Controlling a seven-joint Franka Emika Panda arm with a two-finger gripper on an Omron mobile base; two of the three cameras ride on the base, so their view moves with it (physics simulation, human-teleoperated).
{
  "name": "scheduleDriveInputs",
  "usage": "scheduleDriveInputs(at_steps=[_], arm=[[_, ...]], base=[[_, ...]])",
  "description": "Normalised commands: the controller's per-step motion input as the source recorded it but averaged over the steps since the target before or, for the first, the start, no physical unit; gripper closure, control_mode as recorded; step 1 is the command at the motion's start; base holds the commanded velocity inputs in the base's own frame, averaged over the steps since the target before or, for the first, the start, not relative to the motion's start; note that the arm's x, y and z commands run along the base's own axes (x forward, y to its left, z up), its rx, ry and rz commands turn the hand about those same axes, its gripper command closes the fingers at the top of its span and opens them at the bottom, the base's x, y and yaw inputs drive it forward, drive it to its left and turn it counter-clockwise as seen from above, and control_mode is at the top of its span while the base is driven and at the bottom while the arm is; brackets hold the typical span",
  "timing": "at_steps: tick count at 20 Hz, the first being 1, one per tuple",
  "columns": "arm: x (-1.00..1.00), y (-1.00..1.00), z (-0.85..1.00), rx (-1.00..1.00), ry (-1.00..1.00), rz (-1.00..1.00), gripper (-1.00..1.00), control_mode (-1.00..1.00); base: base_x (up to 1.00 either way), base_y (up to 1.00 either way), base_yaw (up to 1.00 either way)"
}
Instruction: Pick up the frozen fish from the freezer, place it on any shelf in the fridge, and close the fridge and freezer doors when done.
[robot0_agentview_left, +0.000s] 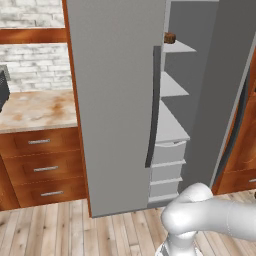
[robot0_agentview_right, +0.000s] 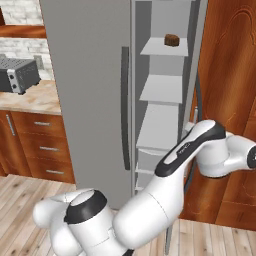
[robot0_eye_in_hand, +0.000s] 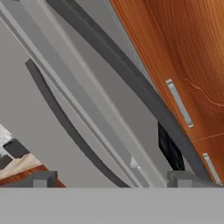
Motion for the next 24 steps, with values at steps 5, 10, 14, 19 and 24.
scheduleDriveInputs(at_steps=[5,10,14,19,24], arm=[[0.36,-0.35,-0.14,0.0,0.01,0.02,-1.0,-1.0],[0.32,-0.43,-0.13,0.0,0.01,0.01,-1.0,-1.0],[0.3,-0.23,-0.16,0.0,0.0,0.01,-1.0,-1.0],[0.28,-0.17,-0.2,0.0,0.0,0.0,-1.0,-1.0],[0.29,-0.08,-0.26,0.0,0.01,0.0,-1.0,-1.0]], base=[[0.0,0.0,0.0],[0.0,0.0,0.0],[0.0,0.0,0.0],[0.0,0.0,0.0],[0.0,0.0,0.0]])
